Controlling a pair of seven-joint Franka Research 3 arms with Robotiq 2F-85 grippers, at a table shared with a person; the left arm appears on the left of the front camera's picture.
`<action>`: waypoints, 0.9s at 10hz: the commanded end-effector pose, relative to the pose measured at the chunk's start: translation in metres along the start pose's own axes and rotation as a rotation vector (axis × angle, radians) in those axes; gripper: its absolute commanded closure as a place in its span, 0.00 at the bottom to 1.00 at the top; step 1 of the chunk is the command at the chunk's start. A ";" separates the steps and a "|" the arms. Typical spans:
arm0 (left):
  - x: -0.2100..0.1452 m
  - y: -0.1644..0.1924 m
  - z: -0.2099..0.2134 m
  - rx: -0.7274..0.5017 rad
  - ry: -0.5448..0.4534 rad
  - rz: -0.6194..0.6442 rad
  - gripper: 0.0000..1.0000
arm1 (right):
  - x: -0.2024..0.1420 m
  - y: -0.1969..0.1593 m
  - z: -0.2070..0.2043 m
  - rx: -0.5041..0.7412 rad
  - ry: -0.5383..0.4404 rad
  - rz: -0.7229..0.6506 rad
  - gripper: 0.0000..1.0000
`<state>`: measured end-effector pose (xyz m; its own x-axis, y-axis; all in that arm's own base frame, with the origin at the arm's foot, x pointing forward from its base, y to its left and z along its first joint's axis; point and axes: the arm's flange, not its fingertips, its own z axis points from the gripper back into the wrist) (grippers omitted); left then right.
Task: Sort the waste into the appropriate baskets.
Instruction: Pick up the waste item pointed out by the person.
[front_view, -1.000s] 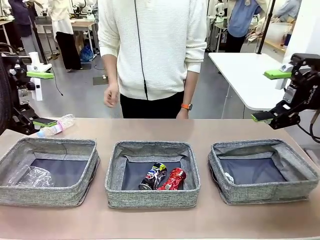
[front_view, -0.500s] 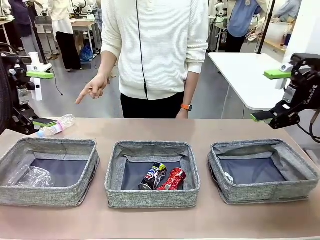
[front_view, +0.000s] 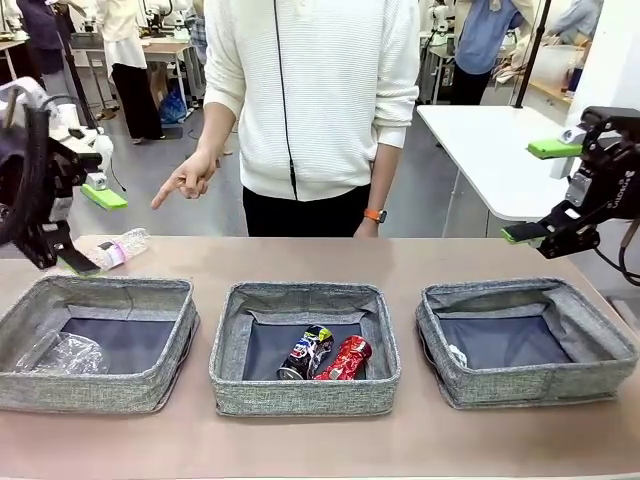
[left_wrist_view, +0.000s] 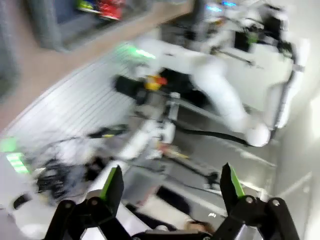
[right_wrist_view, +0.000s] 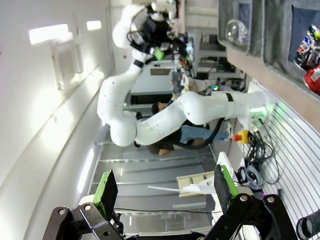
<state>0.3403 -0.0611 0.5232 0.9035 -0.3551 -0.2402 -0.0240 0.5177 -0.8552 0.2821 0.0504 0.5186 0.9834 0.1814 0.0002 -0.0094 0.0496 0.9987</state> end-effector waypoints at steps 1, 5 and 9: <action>0.044 -0.001 0.057 0.676 -0.266 -0.311 0.00 | 0.001 0.005 -0.001 0.005 -0.009 0.005 0.00; 0.098 -0.004 0.072 1.428 -0.382 -0.654 0.00 | 0.001 0.005 -0.001 0.005 -0.009 0.005 0.00; 0.128 -0.014 0.096 1.615 -0.413 -0.736 0.00 | 0.001 0.005 -0.001 0.005 -0.009 0.005 0.00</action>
<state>0.5069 -0.0551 0.5698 0.6409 -0.7647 0.0672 0.7112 0.6245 0.3228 0.2820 0.0503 0.5188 0.9837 0.1801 0.0009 -0.0102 0.0510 0.9986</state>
